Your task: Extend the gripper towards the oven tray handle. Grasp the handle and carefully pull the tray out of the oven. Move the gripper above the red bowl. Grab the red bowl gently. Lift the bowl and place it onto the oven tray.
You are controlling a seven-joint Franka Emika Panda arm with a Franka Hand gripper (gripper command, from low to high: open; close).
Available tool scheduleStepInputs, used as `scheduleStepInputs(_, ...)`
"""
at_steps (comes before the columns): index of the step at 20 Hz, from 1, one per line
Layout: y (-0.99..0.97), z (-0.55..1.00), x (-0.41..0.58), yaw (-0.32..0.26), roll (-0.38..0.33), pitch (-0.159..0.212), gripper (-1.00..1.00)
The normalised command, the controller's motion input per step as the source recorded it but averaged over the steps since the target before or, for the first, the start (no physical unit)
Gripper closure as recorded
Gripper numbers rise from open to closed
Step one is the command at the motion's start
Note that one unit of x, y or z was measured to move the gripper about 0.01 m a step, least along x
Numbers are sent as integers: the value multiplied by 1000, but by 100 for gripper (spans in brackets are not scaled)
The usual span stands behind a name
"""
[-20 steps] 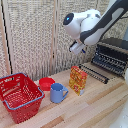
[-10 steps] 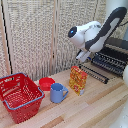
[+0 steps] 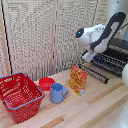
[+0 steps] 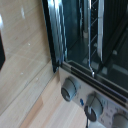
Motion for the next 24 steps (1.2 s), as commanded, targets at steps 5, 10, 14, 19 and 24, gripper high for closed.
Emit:
scheduleStepInputs(5, -542, -221, -2, 65, -87, 3, -100)
scheduleStepInputs(10, -494, -45, -17, 10, -125, 0, -100)
scheduleStepInputs(14, -497, 0, -21, 0, -108, 0, -100)
scheduleStepInputs(19, -384, -86, 0, 0, -91, 2, -100)
scheduleStepInputs(24, -162, -168, 1, 0, -97, 20, -100)
